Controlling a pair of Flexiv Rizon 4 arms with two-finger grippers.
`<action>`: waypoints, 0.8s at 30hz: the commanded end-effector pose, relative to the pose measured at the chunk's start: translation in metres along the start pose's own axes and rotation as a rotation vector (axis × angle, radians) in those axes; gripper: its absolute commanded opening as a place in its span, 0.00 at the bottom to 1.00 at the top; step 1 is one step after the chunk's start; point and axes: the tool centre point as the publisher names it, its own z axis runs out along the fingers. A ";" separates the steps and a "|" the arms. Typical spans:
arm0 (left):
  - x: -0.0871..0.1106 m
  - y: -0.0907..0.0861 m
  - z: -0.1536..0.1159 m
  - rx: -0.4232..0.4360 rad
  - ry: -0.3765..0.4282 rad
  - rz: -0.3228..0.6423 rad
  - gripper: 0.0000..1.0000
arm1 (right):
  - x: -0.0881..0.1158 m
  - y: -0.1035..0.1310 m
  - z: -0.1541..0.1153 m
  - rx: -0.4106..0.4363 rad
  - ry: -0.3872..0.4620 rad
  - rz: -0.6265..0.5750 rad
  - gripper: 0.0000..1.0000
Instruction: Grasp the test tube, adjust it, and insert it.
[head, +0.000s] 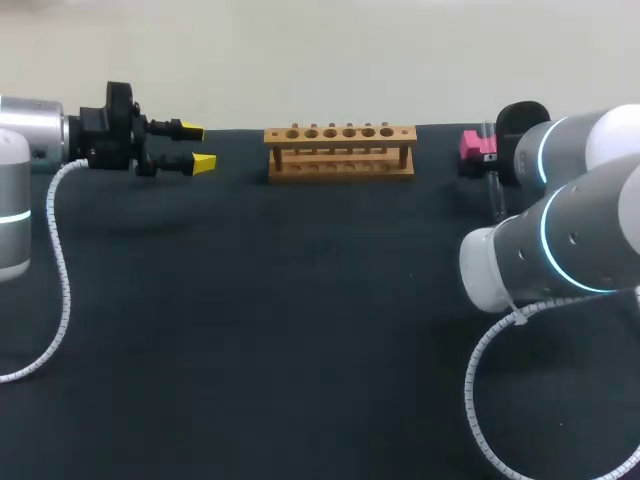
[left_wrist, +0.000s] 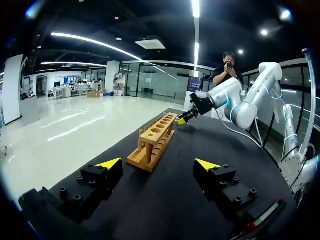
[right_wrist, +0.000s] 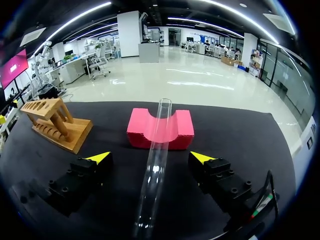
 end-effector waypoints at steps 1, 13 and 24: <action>0.001 -0.001 -0.001 -0.002 -0.004 0.003 1.00 | 0.000 -0.004 0.003 -0.021 0.005 -0.001 1.00; 0.001 -0.001 -0.001 -0.002 -0.004 0.003 1.00 | 0.001 -0.006 0.010 -0.025 0.017 -0.007 0.96; 0.001 -0.001 -0.001 -0.002 -0.004 0.003 1.00 | 0.002 -0.005 0.014 -0.031 0.026 -0.011 0.49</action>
